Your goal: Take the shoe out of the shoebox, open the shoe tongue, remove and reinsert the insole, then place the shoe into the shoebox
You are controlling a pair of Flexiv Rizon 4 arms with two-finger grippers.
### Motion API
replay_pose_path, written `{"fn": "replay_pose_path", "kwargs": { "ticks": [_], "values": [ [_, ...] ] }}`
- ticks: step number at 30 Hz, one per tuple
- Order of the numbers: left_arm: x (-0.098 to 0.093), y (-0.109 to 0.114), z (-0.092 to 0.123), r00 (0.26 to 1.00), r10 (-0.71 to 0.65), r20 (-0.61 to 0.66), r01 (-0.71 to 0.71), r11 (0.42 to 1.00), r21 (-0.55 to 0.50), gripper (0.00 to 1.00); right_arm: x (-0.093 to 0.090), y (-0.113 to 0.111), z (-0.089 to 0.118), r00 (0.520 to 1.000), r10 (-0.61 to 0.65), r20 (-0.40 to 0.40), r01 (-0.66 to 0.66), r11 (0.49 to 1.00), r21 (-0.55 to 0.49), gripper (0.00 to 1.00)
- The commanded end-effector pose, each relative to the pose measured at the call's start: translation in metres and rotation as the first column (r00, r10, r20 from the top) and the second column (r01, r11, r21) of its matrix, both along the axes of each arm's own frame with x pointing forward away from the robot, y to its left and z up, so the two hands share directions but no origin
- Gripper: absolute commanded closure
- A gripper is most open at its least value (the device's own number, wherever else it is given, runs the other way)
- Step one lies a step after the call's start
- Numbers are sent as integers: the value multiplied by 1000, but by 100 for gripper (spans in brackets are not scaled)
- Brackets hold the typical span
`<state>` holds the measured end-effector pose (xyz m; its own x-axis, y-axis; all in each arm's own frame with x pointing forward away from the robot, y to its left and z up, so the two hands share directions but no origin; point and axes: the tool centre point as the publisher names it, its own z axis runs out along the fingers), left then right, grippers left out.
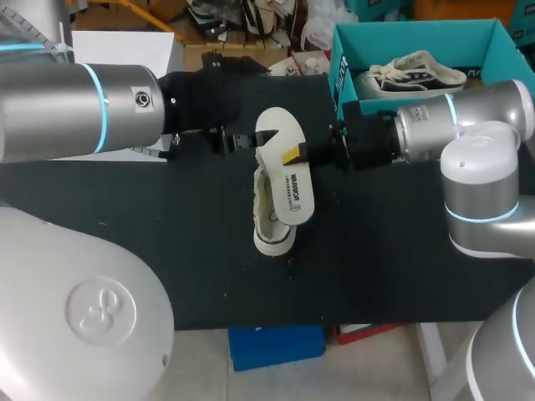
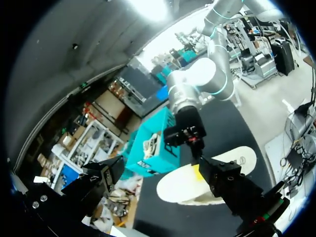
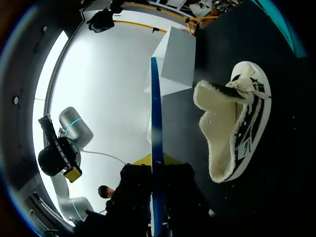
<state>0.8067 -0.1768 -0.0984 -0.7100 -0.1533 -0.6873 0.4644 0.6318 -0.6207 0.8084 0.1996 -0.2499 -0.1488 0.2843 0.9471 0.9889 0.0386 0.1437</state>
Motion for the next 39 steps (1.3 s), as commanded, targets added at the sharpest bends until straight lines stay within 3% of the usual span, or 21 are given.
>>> {"fn": "replay_pose_path", "kwargs": {
  "ticks": [1, 10, 16, 27, 28, 30, 34, 39],
  "values": [
    [5, -5, -10, 999, 31, 33, -29, 997, -76, 0, 0, 2, -1, 1000, -2, 0, 2, 1000, 1, 100],
    [20, -26, -17, 987, 158, -19, -157, 956, -246, 0, 0, 2, -1, 1000, -2, 0, 2, 1000, 1, 100],
    [33, -37, -9, 973, 230, -28, -227, 919, -323, 0, 0, 2, -1, 1000, -2, 0, 2, 1000, 1, 100],
    [88, -40, 22, 933, 276, -232, -325, 923, -207, 0, 0, 2, -1, 1000, -2, 0, 2, 1000, 1, 100],
    [90, -38, 24, 934, 253, -252, -311, 923, -226, 0, 0, 2, -1, 1000, -2, 0, 2, 1000, 1, 100],
    [93, -37, 28, 945, 184, -272, -235, 957, -169, 0, 0, 2, -1, 1000, -2, 0, 2, 1000, 1, 100],
    [94, -35, 27, 953, -51, -300, 17, 993, -115, 0, 0, 2, -1, 1000, -2, 0, 2, 1000, 1, 100],
    [90, -15, 26, 945, -46, -325, 30, 998, -56, 0, 0, 2, -1, 1000, -2, 0, 2, 1000, 1, 100]
  ]
}}
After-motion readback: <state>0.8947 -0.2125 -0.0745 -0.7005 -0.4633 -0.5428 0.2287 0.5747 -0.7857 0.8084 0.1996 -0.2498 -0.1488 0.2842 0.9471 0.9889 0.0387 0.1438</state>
